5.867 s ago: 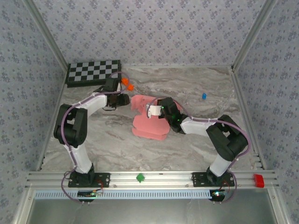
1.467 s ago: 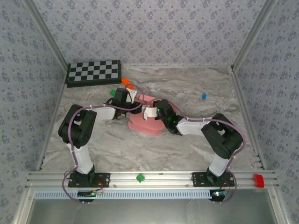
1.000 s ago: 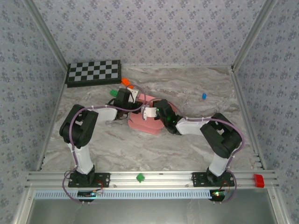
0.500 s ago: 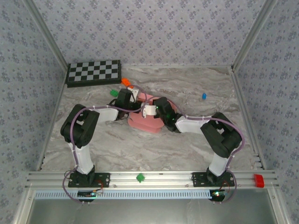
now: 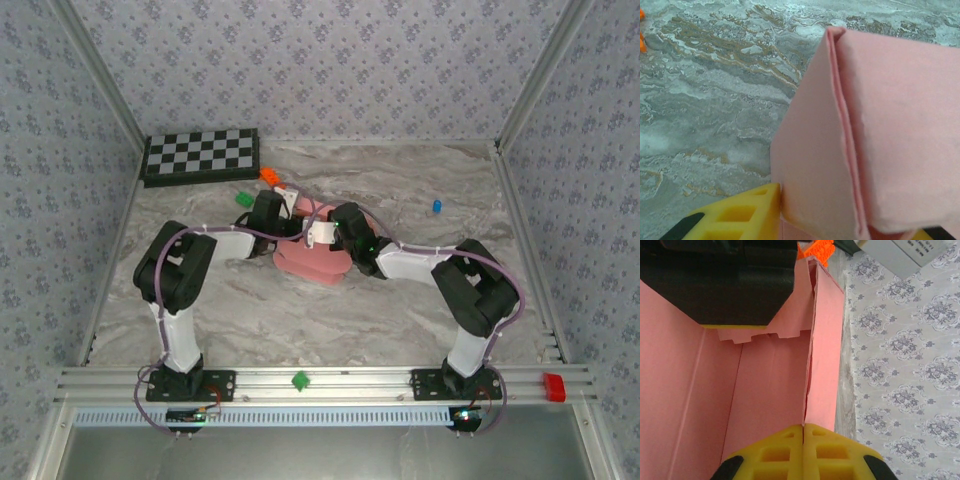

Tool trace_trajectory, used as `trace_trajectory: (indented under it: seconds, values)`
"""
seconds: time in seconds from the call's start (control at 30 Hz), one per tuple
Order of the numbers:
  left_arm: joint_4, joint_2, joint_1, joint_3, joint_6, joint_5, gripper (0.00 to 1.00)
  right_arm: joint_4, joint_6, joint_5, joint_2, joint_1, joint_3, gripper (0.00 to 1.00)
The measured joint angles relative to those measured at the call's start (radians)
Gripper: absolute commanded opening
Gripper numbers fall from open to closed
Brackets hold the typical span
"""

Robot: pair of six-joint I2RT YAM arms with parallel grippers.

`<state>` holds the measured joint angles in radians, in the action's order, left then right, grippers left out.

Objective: Fold the paper box

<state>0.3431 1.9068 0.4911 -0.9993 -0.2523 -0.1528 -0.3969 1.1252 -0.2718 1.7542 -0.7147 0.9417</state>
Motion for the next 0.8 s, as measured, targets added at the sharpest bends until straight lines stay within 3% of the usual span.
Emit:
trace_trajectory:
  seconds: [0.5,0.8]
  values:
    - [0.027,0.032,-0.007,-0.018,-0.007,0.005,0.23,0.024,-0.012,-0.001,0.021,0.006,0.031,0.00]
    - [0.027,0.032,-0.005,-0.018,-0.011,0.034,0.06,0.026,-0.042,0.000,0.025,0.005,0.046,0.00]
